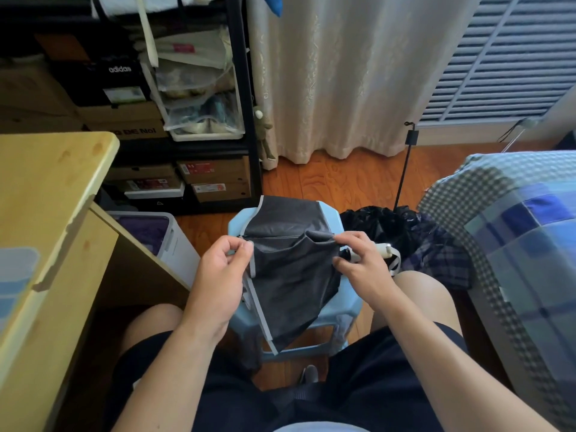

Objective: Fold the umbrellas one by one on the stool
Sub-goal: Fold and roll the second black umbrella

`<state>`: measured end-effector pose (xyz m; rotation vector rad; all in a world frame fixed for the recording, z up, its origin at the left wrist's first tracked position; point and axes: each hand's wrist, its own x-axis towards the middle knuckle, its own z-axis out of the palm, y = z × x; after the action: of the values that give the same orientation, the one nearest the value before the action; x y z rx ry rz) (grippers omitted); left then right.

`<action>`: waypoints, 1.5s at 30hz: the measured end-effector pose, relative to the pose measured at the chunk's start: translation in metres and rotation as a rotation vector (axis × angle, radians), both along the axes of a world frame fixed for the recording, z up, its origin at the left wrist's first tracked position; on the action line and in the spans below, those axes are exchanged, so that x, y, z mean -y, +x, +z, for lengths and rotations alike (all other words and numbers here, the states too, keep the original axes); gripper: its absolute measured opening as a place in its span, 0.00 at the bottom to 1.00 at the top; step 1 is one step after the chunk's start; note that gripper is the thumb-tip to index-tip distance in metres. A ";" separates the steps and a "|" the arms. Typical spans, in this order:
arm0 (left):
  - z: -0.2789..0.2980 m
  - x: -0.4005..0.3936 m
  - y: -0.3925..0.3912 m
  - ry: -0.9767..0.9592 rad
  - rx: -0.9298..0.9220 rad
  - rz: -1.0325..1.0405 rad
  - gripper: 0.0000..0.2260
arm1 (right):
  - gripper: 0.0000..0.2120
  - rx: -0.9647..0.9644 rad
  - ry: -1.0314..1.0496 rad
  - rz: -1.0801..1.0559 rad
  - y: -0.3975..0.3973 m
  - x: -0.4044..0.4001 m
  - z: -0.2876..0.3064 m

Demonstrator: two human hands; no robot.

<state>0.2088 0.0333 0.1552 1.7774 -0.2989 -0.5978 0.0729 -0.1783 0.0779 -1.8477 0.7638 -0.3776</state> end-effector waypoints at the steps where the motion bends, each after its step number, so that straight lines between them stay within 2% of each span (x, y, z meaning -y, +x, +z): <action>1: 0.000 0.000 0.001 -0.002 -0.009 0.010 0.08 | 0.17 0.010 -0.030 0.009 -0.002 0.001 0.003; 4: 0.000 0.000 0.003 -0.016 -0.033 0.047 0.08 | 0.20 0.031 -0.128 0.028 -0.004 0.002 0.012; 7: 0.001 0.001 0.003 -0.053 -0.077 0.069 0.08 | 0.21 0.029 0.011 0.036 -0.006 0.000 0.019; 11: 0.001 -0.001 0.004 -0.073 -0.077 0.060 0.08 | 0.32 0.019 0.014 0.143 -0.008 -0.003 0.026; 15: 0.001 -0.005 0.006 -0.088 -0.082 0.069 0.08 | 0.39 -0.037 0.059 0.302 -0.010 -0.006 0.033; 17: 0.002 -0.008 0.007 -0.093 -0.079 0.062 0.08 | 0.36 -0.029 -0.097 0.314 -0.010 -0.011 0.037; 18: 0.002 -0.009 0.006 -0.091 -0.071 0.054 0.08 | 0.31 0.008 -0.119 0.285 -0.010 -0.015 0.038; 20: 0.003 -0.010 0.004 -0.089 -0.059 0.043 0.08 | 0.19 0.128 -0.019 0.194 -0.010 -0.019 0.041; 22: 0.003 -0.012 0.003 -0.104 -0.069 0.040 0.08 | 0.14 0.239 0.128 0.143 -0.012 -0.020 0.040; 26: 0.004 -0.016 0.002 -0.139 -0.084 0.057 0.07 | 0.33 0.266 0.264 0.156 -0.016 -0.017 0.040; 29: 0.003 -0.016 0.000 -0.151 -0.086 0.050 0.06 | 0.39 0.217 0.268 0.209 -0.016 -0.018 0.042; 33: 0.003 -0.016 -0.001 -0.161 -0.074 0.022 0.07 | 0.37 0.232 0.287 0.102 -0.015 -0.017 0.042; 39: 0.004 -0.018 -0.002 -0.167 -0.062 -0.041 0.07 | 0.28 0.225 0.122 0.120 -0.022 -0.022 0.050; 42: 0.001 -0.018 -0.002 -0.181 -0.026 -0.030 0.07 | 0.30 0.167 0.054 0.096 -0.022 -0.022 0.040; 45: 0.001 -0.017 -0.002 -0.185 0.015 -0.026 0.06 | 0.34 0.219 0.175 0.068 -0.024 -0.024 0.039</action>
<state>0.2065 0.0500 0.1564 1.6025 -0.3764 -0.5567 0.0492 -0.1540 0.1170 -1.6325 0.5643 -0.4472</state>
